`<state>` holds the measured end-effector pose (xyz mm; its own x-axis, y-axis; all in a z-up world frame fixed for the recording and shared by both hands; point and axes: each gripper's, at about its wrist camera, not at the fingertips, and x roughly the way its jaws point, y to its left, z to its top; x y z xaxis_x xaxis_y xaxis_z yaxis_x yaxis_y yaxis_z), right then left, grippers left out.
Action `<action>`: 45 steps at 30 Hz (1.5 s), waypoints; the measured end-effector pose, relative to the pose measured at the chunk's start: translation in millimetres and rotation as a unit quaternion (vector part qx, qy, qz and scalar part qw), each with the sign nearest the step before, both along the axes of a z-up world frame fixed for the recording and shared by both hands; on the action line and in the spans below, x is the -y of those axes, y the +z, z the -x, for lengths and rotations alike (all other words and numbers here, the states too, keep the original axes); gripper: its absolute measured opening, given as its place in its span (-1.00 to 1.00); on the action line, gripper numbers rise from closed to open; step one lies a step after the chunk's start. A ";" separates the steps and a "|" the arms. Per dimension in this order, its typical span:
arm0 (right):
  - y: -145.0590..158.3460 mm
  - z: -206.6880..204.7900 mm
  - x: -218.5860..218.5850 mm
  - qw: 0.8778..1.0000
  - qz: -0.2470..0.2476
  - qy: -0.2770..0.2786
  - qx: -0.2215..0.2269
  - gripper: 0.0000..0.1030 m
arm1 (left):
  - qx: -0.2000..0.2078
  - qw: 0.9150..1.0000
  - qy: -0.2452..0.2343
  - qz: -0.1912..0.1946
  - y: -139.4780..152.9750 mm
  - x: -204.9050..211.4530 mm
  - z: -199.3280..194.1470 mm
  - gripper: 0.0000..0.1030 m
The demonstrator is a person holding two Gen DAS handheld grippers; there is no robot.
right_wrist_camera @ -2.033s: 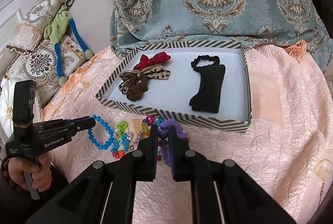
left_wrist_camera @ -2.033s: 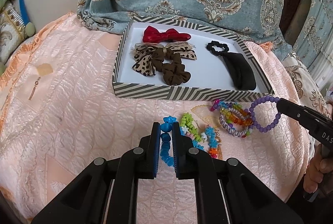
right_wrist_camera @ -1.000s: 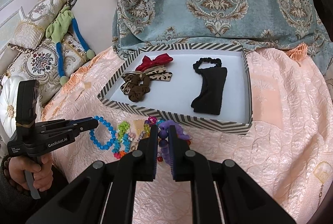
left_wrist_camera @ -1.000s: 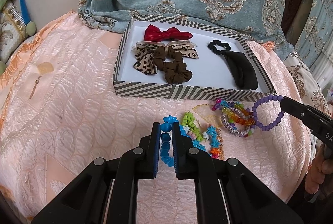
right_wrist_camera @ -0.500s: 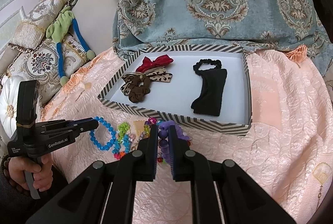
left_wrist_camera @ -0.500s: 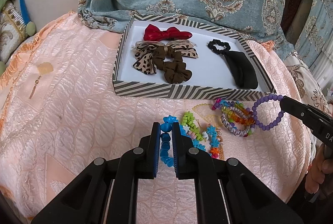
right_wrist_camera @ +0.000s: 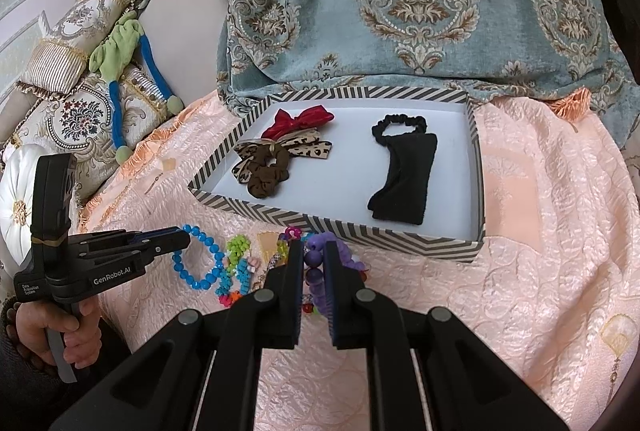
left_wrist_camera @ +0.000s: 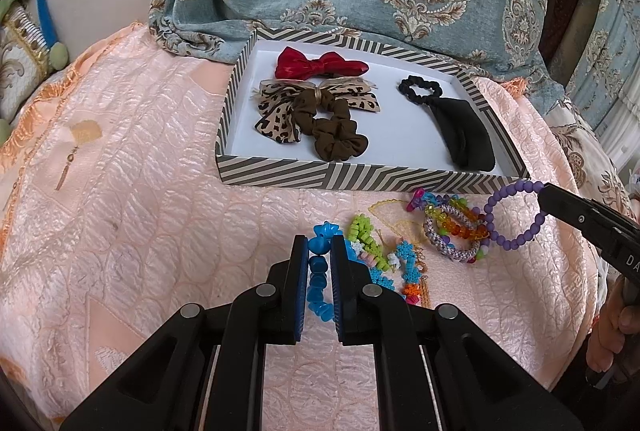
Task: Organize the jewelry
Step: 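Carry the blue bracelet into the tray with the left gripper while the right gripper drops the purple bracelet there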
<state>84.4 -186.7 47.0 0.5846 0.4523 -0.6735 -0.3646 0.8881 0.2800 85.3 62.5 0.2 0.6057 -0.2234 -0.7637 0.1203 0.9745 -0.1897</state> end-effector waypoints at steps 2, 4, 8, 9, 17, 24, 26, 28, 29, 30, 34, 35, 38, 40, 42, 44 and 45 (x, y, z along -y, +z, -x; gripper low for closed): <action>-0.1 0.0 0.1 1.000 0.000 0.000 0.000 -0.81 | 0.001 1.000 0.000 -0.001 0.1 0.3 0.1 -1.00; 0.0 0.7 -0.2 1.000 0.000 0.001 0.000 -0.81 | 0.002 1.000 -0.001 0.000 0.7 1.0 0.5 -1.00; 3.4 1.4 -2.1 1.000 0.006 0.002 0.004 -0.81 | 0.004 1.000 -0.005 0.007 5.6 1.5 2.2 -1.00; 4.9 1.8 -2.1 1.000 0.007 0.003 0.005 -0.81 | 0.009 1.000 -0.007 0.008 9.5 2.2 3.3 -1.00; 36.6 -11.1 -8.6 1.000 -0.001 0.004 0.021 -0.81 | 0.045 0.999 -0.019 0.021 53.2 8.8 -3.5 -1.00; 66.9 -56.3 -19.3 0.999 -0.013 0.003 0.033 -0.81 | 0.071 0.996 -0.034 0.046 92.7 22.5 -41.5 -1.00; 59.2 -77.5 -18.4 0.999 -0.021 -0.007 0.023 -0.81 | 0.065 0.996 -0.036 0.054 89.9 31.0 -58.9 -1.00; 48.3 -91.0 -17.5 0.999 -0.027 -0.016 0.017 -0.81 | 0.057 0.995 -0.040 0.067 84.0 38.9 -71.2 -1.00; 39.4 -100.1 -15.5 0.999 -0.030 -0.025 0.010 -0.81 | 0.050 0.995 -0.040 0.074 79.6 44.6 -78.9 -1.00; 33.2 -106.4 -13.7 0.999 -0.033 -0.031 0.004 -0.81 | 0.045 0.995 -0.043 0.077 75.3 50.8 -85.2 -1.00; 16.6 -127.6 -15.1 0.999 -0.024 -0.042 -0.009 -0.82 | 0.028 0.995 -0.063 0.078 50.5 71.3 -104.7 -1.00; 13.7 -132.2 -16.1 0.999 -0.020 -0.045 -0.010 -0.82 | 0.018 0.995 -0.062 0.072 41.1 73.7 -109.8 -1.00; 1.5 -145.4 -20.5 0.998 -0.016 -0.050 -0.022 -0.82 | -0.032 0.997 -0.035 0.058 12.8 70.0 -125.5 -1.00; -10.1 -152.4 -26.5 0.998 -0.006 -0.046 -0.035 -0.82 | -0.036 0.998 -0.024 0.048 8.2 64.5 -127.6 -1.00; -22.1 -158.5 -33.0 0.998 -0.005 -0.040 -0.048 -0.82 | -0.032 0.999 -0.015 0.030 8.1 60.4 -126.4 -1.00; -30.4 -164.9 -39.0 0.998 -0.010 -0.035 -0.056 -0.82 | -0.034 0.999 -0.009 0.023 6.4 56.7 -124.6 -1.00; -34.2 -168.5 -41.8 0.998 -0.015 -0.030 -0.061 -0.82 | -0.038 0.999 -0.006 0.018 4.4 54.5 -124.1 -1.00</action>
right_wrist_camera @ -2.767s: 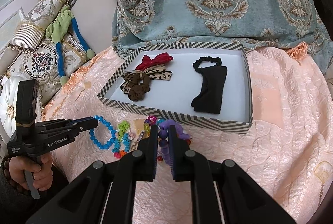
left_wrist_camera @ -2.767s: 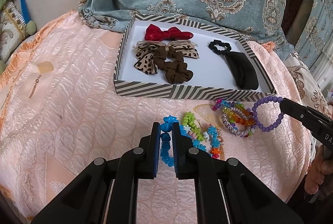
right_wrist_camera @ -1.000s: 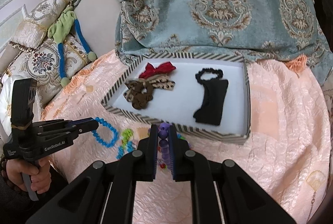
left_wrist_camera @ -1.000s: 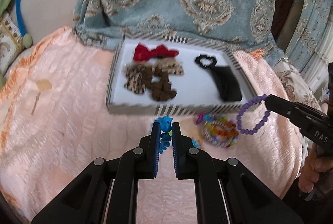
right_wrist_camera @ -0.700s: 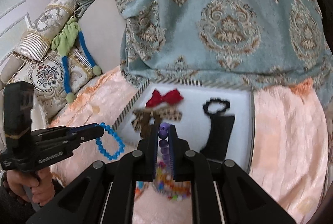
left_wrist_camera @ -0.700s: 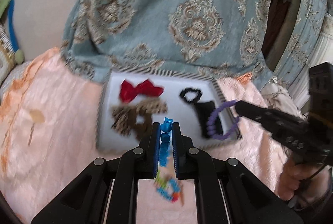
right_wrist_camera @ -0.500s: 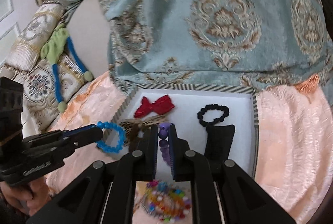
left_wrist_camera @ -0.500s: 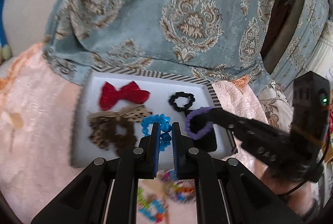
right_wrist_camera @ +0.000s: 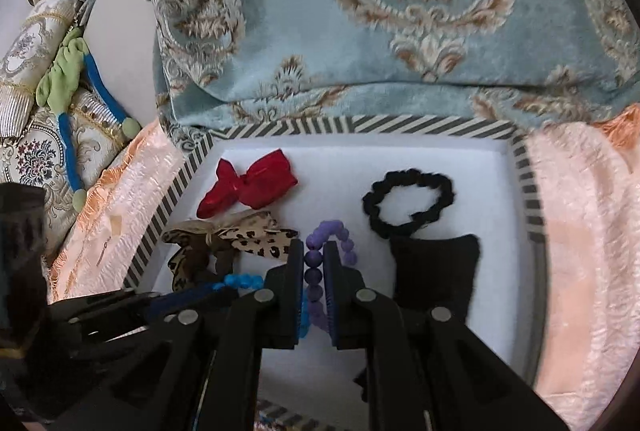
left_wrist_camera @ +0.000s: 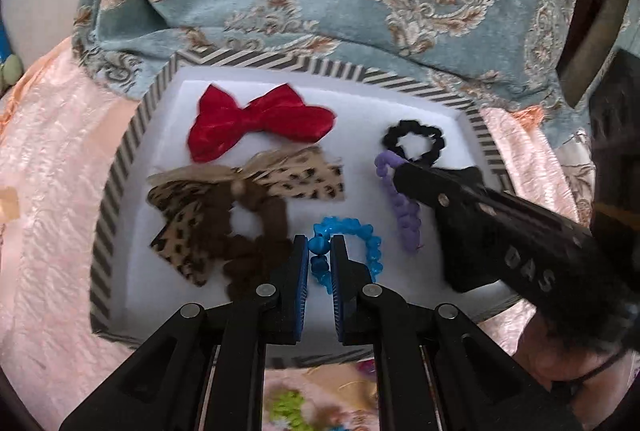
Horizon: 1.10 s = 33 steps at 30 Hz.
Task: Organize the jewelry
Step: 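Carry the blue bracelet into the tray with the left gripper while the right gripper drops the purple bracelet there, then grasp the green beaded strand with the left gripper while the right gripper grasps the orange bead strand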
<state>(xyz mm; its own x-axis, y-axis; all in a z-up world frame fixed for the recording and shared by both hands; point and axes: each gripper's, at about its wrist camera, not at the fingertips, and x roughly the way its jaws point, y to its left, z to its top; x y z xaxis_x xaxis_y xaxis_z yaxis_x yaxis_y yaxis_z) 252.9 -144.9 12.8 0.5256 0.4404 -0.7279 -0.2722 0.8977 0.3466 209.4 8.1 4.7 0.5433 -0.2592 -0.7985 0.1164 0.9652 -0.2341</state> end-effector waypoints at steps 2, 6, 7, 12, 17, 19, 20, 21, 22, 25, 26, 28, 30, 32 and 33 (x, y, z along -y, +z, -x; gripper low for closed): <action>-5.4 -5.4 -5.6 1.000 0.001 0.006 -0.004 -0.82 | -0.010 1.000 0.003 -0.007 -5.8 -2.1 0.5 -1.00; -16.6 -12.4 -6.5 1.000 -0.006 0.003 -0.023 -0.81 | -0.016 1.000 0.010 -0.009 -10.4 -4.9 -0.6 -1.00; -18.3 -13.5 -5.9 0.999 -0.013 0.004 -0.029 -0.81 | -0.019 1.000 0.012 -0.007 -10.6 -4.9 -1.8 -1.00; -13.2 -9.6 -0.7 0.999 -0.028 0.004 -0.021 -0.80 | -0.021 1.000 0.016 0.002 -11.7 -5.6 0.3 -0.98; 0.0 -0.8 8.1 1.000 -0.014 -0.007 -0.011 -0.69 | -0.002 1.000 0.012 0.006 -2.4 -6.9 8.6 -0.84; 2.9 6.8 13.5 1.000 0.006 -0.017 -0.014 -0.67 | 0.011 1.000 0.013 0.011 5.0 -13.5 15.4 -0.83; 4.8 14.4 17.7 1.000 0.010 -0.020 -0.016 -0.67 | 0.015 1.000 0.015 0.014 7.9 -17.7 18.9 -0.83; 6.2 20.2 21.5 1.000 0.010 -0.021 -0.017 -0.67 | 0.019 1.000 0.017 0.016 10.7 -23.0 23.7 -0.82; 7.9 26.5 25.1 1.000 0.012 -0.021 -0.018 -0.67 | 0.023 0.999 0.020 0.016 13.2 -29.1 29.2 -0.81; 19.1 53.5 30.7 1.000 0.025 -0.008 -0.007 -0.67 | 0.028 0.999 0.028 0.016 15.3 -44.7 45.2 -0.81; 24.6 65.9 32.4 0.999 0.034 -0.001 0.003 -0.65 | 0.028 0.999 0.033 0.020 14.4 -51.1 52.8 -0.81; 29.8 84.1 36.5 0.999 0.041 0.002 0.016 -0.42 | 0.023 0.998 0.039 0.031 10.8 -62.7 70.0 -0.81; 27.8 108.7 46.4 0.999 0.033 -0.002 0.022 -0.23 | 0.018 0.999 0.035 0.034 6.7 -65.5 81.9 -0.81; 18.9 126.0 55.1 1.000 0.025 -0.011 0.004 -0.23 | 0.012 0.999 0.026 0.029 1.0 -62.4 90.9 -0.81; 15.6 132.6 57.8 1.000 0.023 -0.015 -0.004 -0.23 | 0.009 0.999 0.022 0.025 -2.9 -58.9 93.8 -0.81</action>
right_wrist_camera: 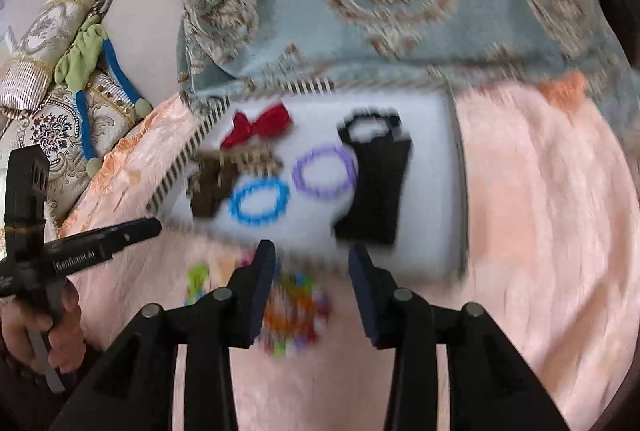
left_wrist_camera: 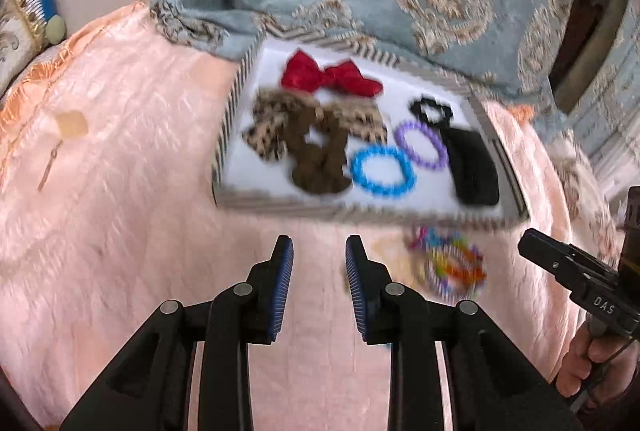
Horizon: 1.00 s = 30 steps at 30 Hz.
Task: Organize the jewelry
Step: 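Grasp the green beaded strand with the left gripper while the right gripper grasps the orange bead strand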
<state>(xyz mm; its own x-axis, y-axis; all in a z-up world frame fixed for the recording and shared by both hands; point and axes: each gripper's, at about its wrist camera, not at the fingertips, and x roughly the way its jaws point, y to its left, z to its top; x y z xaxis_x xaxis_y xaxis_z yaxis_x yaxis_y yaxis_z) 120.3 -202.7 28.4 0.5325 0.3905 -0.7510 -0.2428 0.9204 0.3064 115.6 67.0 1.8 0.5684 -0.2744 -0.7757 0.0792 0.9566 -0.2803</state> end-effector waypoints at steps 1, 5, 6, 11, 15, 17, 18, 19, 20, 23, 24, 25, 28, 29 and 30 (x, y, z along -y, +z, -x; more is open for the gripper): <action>-3.4 7.2 2.5 1.000 -0.002 -0.003 -0.003 -0.23 | -0.007 1.000 -0.010 -0.005 -5.6 6.4 2.1 -0.81; -14.9 19.9 10.0 0.999 -0.009 -0.023 -0.021 -0.23 | -0.019 0.999 -0.039 -0.027 -18.5 31.3 1.8 -0.81; -16.9 19.9 10.4 0.999 -0.007 -0.025 -0.024 -0.23 | -0.020 0.999 -0.042 -0.027 -20.2 35.0 0.8 -0.80; -21.4 19.7 6.5 1.000 0.000 -0.011 -0.027 -0.23 | -0.032 0.997 -0.053 -0.035 -31.2 47.2 -4.6 -0.80; -29.7 17.9 -5.3 0.999 0.025 0.006 -0.038 -0.23 | -0.023 0.996 -0.059 -0.061 -35.0 55.8 -1.9 -0.76; -31.0 16.6 -6.8 0.999 0.024 0.004 -0.037 -0.23 | -0.020 0.995 -0.061 -0.075 -35.1 59.5 -1.1 -0.76; -28.4 16.0 -7.2 0.999 0.017 0.002 -0.027 -0.23 | -0.017 0.995 -0.061 -0.081 -35.3 60.4 -0.5 -0.76; -26.9 15.0 -8.3 1.000 0.014 0.003 -0.020 -0.23 | -0.014 0.994 -0.063 -0.091 -35.5 63.2 0.4 -0.76; -24.9 13.6 -10.9 1.000 0.012 0.006 -0.012 -0.23 | -0.012 0.993 -0.066 -0.099 -35.0 64.1 0.8 -0.77; -28.3 9.8 -25.4 0.999 0.029 0.029 -0.013 -0.36 | -0.009 0.991 -0.072 -0.111 -34.2 66.3 2.1 -0.90; -30.3 9.0 -28.4 0.999 0.035 0.034 -0.016 -0.51 | -0.009 0.991 -0.073 -0.111 -34.0 66.2 2.2 -0.92; -35.0 7.5 -32.7 0.998 0.042 0.042 -0.024 -0.55 | -0.009 0.991 -0.073 -0.111 -33.9 65.7 2.2 -0.92; -40.7 5.5 -37.0 0.997 0.050 0.046 -0.028 -0.56 | -0.011 0.992 -0.072 -0.107 -33.9 64.6 1.7 -0.93; -41.1 4.6 -38.3 0.997 0.051 0.049 -0.028 -0.56 | -0.012 0.992 -0.072 -0.107 -34.0 64.5 1.8 -0.93; -42.2 3.9 -39.6 0.997 0.055 0.053 -0.030 -0.56 | -0.011 0.991 -0.072 -0.108 -34.1 64.5 1.7 -0.93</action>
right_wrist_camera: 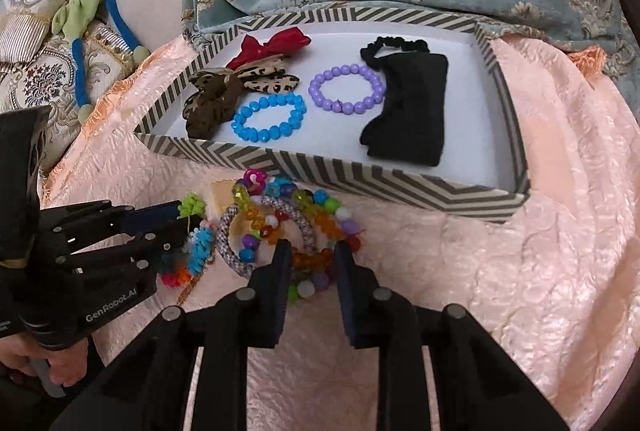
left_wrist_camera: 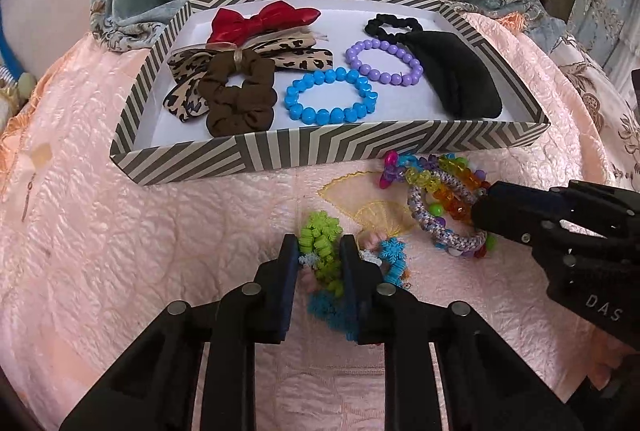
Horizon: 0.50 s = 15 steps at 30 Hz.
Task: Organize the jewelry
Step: 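Grasp the green beaded strand with the left gripper while the right gripper grasps the orange bead strand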
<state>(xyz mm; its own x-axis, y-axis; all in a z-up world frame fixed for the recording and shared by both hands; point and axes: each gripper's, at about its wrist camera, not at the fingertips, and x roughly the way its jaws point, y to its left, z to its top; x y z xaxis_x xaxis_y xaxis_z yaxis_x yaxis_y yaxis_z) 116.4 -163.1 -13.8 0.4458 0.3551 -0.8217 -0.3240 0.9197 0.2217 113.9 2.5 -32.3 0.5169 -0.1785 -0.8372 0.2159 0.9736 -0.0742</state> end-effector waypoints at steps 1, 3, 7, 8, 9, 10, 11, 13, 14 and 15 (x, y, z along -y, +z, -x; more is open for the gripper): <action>-1.1 -0.1 -0.5 1.000 -0.001 0.003 -0.002 -0.56 | 0.000 1.000 0.000 0.001 0.1 -0.2 -0.1 -0.93; -2.1 -0.3 -0.2 1.000 -0.007 0.006 -0.003 -0.56 | 0.000 1.000 0.002 0.004 0.0 -0.4 -0.3 -0.93; -2.4 -0.5 2.2 1.000 -0.017 0.000 -0.002 -0.60 | 0.000 1.000 0.003 0.007 0.2 -0.5 -0.3 -0.93; -1.7 0.3 1.5 1.000 -0.013 0.001 0.001 -0.65 | 0.001 1.000 0.003 0.007 0.3 -0.4 -0.1 -0.93; -0.6 1.4 1.2 1.000 -0.013 0.003 0.002 -0.81 | 0.001 1.000 0.002 0.006 0.5 -0.1 -0.1 -0.93; 1.2 2.6 1.4 1.000 -0.015 0.005 0.004 -0.90 | 0.002 1.000 0.002 0.005 0.6 -0.2 0.1 -0.93; 3.2 4.4 1.1 1.000 -0.014 0.009 0.007 -1.00 | 0.002 1.000 0.003 0.005 0.9 -0.4 0.4 -0.93; 6.8 8.6 1.3 1.000 -0.012 0.008 0.014 -1.00 | 0.002 1.000 0.003 0.006 1.2 -0.6 0.5 -0.93; 8.7 10.6 2.7 1.000 -0.015 0.007 0.016 -1.00 | 0.001 1.000 0.003 0.007 1.3 -0.9 0.7 -0.93; 10.4 11.7 3.5 1.000 -0.020 0.009 0.018 -1.00 | 0.001 1.000 0.004 0.008 1.2 -1.1 0.8 -0.93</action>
<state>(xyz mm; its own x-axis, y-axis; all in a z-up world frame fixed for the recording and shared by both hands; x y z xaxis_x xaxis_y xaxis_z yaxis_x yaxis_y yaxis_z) 104.7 -166.6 -3.5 0.4683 0.3955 -0.7901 -0.3491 0.9043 0.2457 113.1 3.6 -31.1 0.5195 -0.1875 -0.8337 0.2088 0.9739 -0.0889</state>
